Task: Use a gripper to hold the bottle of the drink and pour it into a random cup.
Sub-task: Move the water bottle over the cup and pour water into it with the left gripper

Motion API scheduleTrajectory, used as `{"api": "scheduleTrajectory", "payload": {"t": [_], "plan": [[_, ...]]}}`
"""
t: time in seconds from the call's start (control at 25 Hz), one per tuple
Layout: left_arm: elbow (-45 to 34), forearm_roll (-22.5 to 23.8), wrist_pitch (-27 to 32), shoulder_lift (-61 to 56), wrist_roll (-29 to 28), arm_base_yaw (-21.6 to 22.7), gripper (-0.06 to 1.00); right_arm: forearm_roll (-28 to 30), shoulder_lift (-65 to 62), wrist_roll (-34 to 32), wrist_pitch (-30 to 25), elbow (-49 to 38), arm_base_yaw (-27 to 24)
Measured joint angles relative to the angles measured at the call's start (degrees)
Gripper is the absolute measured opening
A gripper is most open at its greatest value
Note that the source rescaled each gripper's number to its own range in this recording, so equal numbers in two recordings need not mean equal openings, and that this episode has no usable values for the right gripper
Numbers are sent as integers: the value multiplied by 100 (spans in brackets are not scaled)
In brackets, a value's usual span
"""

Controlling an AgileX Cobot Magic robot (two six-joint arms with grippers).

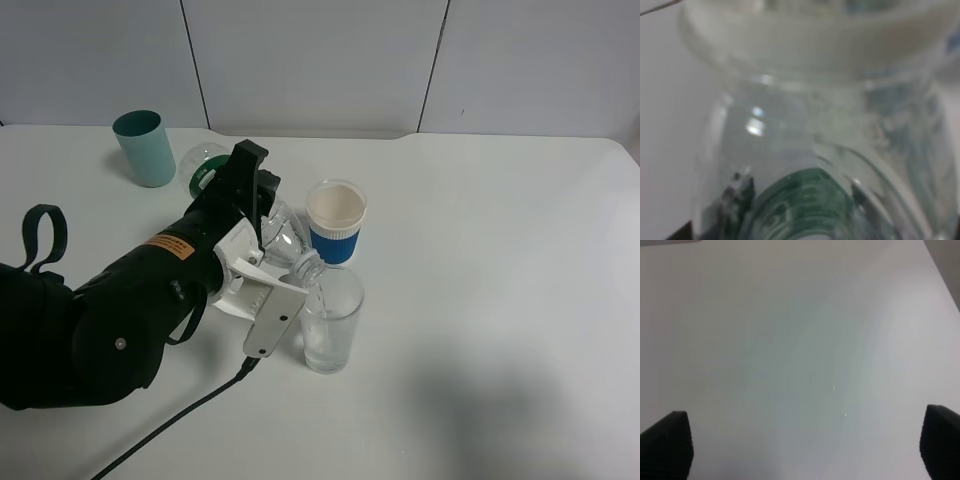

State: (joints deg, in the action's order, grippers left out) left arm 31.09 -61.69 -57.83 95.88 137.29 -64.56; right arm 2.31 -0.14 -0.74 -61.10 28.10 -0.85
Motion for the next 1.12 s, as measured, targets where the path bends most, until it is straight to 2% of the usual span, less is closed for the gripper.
{"api": "scheduleTrajectory", "payload": {"t": [1.12], "plan": [[0, 0, -53, 0, 41, 0, 2, 0, 0, 0, 0, 0, 0]]}}
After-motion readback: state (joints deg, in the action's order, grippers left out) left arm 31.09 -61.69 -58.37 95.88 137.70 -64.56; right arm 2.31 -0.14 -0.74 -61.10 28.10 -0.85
